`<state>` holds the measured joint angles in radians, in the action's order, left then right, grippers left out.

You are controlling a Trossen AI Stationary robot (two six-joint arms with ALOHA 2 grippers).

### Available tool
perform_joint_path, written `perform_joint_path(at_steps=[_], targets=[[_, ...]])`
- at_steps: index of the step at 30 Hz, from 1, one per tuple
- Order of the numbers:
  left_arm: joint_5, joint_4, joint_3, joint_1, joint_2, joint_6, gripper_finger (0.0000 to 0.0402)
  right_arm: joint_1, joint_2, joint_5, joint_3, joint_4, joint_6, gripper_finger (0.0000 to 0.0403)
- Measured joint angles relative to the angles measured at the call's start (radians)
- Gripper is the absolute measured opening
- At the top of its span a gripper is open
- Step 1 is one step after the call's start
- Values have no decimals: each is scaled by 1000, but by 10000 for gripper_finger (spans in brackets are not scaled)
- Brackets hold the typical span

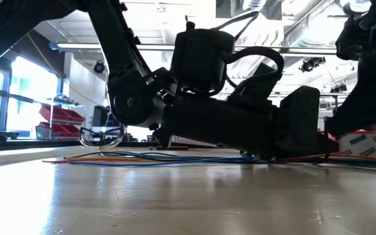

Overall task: Ziptie cables
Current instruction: Wrap the bottom black zip tie on the cable wires

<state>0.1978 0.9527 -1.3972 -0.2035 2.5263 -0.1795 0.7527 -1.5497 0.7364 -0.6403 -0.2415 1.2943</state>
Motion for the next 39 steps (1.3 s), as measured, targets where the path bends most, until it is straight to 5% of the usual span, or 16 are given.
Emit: perform_joint_path(at_steps=[4, 11, 21, 26, 31, 39], targets=[[-2, 0, 0, 0, 0, 0, 0, 7, 0, -12, 0, 24, -61, 9], [-89, 2, 2, 1, 0, 19, 6, 9, 0, -11, 0, 15, -55, 1], [-276, -293, 44, 8, -119, 87, 127, 9, 0, -55, 0, -44, 7, 0], [-247, -381, 45, -4, -152, 156, 158, 9, 0, -47, 0, -49, -23, 0], [-164, -372, 45, -9, -150, 180, 152, 13, 0, -39, 0, -38, -73, 0], [-62, -357, 45, -11, -143, 237, 88, 52, 0, -60, 0, -3, -98, 0]])
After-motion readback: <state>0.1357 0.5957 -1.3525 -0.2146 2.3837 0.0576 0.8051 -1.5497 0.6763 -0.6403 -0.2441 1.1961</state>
